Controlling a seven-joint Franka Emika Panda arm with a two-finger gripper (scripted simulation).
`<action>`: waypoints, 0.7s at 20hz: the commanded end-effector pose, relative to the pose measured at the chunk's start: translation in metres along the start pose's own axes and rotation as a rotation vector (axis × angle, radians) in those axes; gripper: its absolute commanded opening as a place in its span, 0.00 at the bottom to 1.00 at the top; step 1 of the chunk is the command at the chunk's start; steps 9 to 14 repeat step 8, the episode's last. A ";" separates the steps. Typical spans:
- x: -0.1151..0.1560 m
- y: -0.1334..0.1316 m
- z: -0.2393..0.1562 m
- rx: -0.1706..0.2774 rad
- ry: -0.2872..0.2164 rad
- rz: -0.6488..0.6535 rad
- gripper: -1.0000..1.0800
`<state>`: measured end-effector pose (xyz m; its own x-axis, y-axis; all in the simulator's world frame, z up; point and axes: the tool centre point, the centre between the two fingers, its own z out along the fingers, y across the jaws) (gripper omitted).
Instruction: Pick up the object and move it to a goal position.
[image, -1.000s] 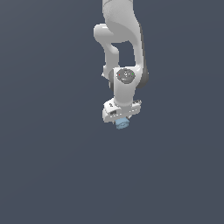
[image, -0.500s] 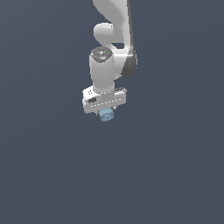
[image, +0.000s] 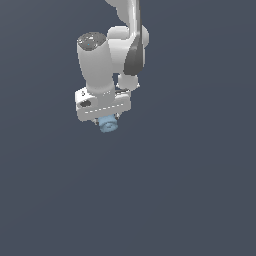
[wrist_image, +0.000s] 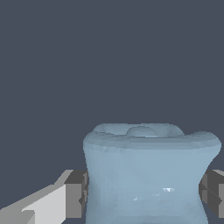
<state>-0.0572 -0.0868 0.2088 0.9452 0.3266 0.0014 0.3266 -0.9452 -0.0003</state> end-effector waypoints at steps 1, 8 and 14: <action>-0.001 0.005 -0.005 0.000 -0.001 -0.001 0.00; 0.000 0.004 -0.003 0.000 -0.001 -0.001 0.00; 0.000 0.004 -0.003 0.000 -0.001 -0.001 0.00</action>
